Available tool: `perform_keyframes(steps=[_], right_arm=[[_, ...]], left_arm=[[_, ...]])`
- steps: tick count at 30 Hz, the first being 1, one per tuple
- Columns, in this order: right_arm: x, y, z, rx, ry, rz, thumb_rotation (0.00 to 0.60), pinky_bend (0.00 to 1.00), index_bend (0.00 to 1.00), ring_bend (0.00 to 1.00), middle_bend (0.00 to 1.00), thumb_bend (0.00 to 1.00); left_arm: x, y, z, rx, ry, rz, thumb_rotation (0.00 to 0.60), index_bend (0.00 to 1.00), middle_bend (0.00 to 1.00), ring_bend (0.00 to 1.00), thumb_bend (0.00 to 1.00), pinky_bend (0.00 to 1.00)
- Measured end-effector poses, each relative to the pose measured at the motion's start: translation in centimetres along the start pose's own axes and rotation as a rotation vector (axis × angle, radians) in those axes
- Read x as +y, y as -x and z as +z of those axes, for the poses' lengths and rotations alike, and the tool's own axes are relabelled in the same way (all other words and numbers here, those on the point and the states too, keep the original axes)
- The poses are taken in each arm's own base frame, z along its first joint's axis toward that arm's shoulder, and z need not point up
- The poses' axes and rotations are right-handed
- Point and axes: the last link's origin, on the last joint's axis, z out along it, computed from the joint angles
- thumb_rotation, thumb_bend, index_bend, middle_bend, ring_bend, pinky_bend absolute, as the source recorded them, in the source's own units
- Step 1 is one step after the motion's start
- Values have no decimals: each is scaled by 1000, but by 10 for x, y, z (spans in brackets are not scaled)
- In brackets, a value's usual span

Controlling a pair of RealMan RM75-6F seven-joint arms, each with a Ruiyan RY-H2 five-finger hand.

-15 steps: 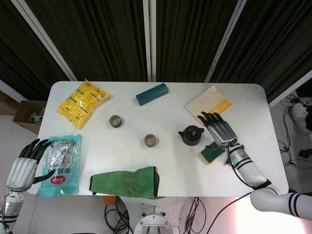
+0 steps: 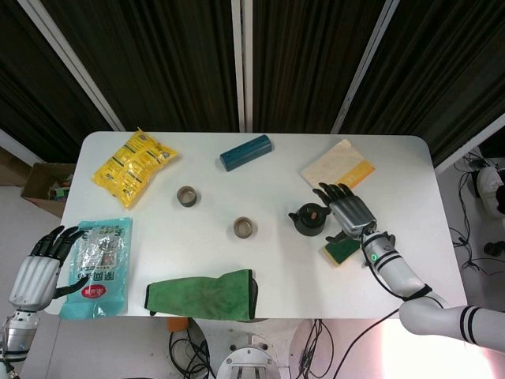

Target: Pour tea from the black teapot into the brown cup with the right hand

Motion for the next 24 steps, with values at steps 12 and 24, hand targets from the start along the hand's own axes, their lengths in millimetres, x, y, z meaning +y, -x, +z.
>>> perform_keyframes(steps=[12, 24], right_arm=[[-6, -45, 14, -131, -4, -36, 329, 65, 9, 43, 160, 26], [-21, -59, 26, -268, 30, -141, 320, 60, 54, 90, 187, 86]], left_arm=[[3, 1, 1, -11, -8, 11, 600, 155, 131, 94, 86, 199], [2, 4, 2, -16, -11, 6, 600, 155, 131, 94, 85, 199]])
